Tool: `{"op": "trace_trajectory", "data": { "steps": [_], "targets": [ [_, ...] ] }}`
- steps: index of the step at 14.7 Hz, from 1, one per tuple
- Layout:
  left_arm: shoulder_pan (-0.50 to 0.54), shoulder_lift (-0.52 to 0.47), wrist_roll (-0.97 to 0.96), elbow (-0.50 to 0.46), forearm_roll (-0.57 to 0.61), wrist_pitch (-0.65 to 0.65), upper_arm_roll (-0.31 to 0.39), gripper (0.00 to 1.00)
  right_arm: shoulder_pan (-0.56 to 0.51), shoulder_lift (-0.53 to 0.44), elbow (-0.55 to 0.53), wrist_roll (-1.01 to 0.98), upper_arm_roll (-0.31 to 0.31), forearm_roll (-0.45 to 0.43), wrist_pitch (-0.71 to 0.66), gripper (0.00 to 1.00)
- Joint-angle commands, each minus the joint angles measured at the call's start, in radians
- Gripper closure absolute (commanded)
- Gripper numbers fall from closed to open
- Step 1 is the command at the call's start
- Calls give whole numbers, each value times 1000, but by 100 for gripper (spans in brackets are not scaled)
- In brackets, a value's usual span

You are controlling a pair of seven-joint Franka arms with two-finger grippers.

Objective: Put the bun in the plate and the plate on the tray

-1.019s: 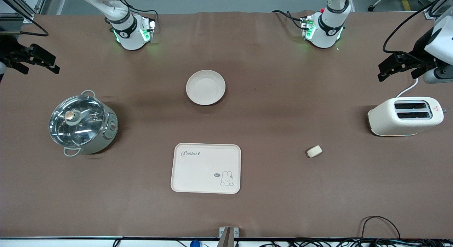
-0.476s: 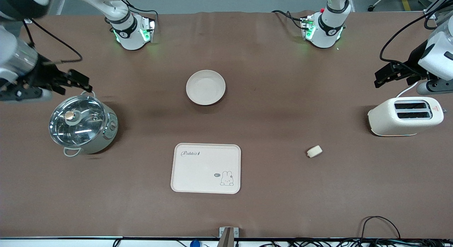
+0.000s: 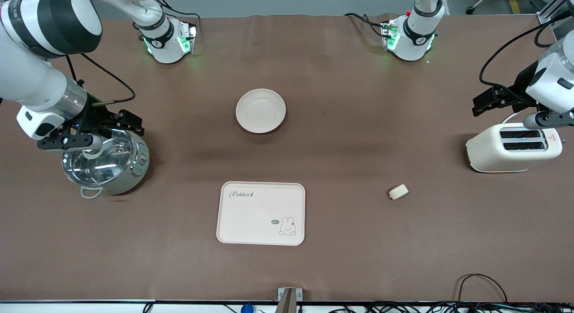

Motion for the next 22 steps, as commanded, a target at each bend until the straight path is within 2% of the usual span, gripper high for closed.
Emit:
{"op": "trace_trajectory", "data": {
  "steps": [1,4,9,12,15,17,20,22],
  "targets": [
    [17,30,1,22,16,11,-4,0,55,39,-6,46,-4,11,35,0],
    [15,48,-1,24,13,36,-4,0,109,58,-3,123,-4,10,52,0],
    [15,76,-3,24,7,42,-5,0,81,63,14,108,-11,5,35,0],
    [15,86,-3,24,2,42,-5,0,8,20,31,102,-14,-6,-35,0],
    [15,88,-3,24,2,42,-5,0,-89,-75,34,100,-14,-4,-78,0],
    [15,88,-3,24,2,43,-5,0,-117,-117,60,102,-17,-9,-132,0],
    [15,88,-3,25,2,42,-5,0,-149,-118,151,76,-14,-84,-236,0],
    [15,88,-3,24,1,42,-5,0,-167,-112,163,4,-14,-90,-231,0]
  ]
}}
